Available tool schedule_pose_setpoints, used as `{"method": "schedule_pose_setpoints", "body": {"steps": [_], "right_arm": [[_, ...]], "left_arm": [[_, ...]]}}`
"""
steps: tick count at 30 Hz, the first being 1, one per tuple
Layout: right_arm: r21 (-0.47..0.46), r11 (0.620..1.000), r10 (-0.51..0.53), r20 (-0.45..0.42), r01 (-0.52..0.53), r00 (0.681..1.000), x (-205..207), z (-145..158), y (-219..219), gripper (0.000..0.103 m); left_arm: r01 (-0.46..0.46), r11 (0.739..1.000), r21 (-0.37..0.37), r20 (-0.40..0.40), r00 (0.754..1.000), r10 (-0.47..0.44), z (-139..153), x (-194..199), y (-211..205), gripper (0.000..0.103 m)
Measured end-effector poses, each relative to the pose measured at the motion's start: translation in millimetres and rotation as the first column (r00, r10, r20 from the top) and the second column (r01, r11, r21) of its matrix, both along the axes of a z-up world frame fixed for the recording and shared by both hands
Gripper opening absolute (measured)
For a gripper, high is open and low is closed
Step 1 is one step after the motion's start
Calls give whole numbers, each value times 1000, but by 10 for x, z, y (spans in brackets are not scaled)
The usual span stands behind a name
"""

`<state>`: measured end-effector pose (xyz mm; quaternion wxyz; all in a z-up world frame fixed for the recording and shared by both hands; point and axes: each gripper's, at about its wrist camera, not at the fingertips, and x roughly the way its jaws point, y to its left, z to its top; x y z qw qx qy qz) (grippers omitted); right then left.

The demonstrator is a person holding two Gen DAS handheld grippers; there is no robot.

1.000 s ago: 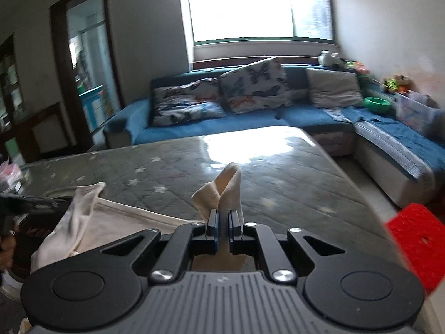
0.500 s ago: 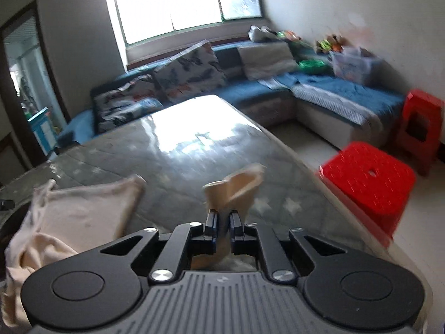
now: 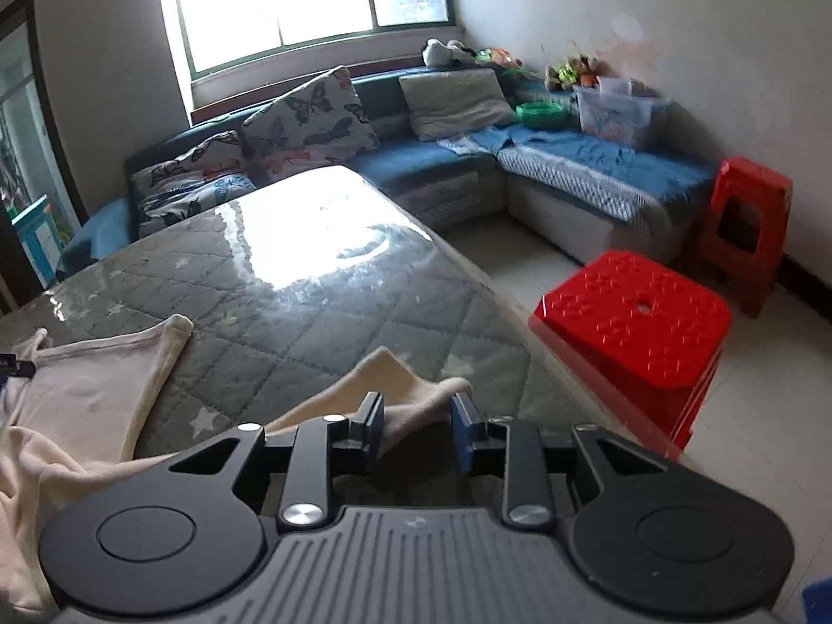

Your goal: Fold clothes

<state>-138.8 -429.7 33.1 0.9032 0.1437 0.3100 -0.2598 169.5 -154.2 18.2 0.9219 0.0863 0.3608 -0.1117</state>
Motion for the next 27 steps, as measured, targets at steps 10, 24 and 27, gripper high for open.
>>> {"method": "schedule_pose_setpoints", "body": {"steps": [10, 24, 27], "right_arm": [[-95, 995, 19, -14, -20, 1000, 207, 43, 102, 44], [-50, 985, 161, -73, -165, 984, 435, -126, 221, 44], [-50, 984, 163, -96, -168, 982, 469, -200, 211, 46]], "left_arm": [[10, 998, -57, 10, 1000, -9, 29, 33, 162, 11], [8, 994, -105, 31, 1000, -5, 316, -197, 566, 11], [3, 995, -95, 21, 1000, -2, 284, -177, 589, 16]]}}
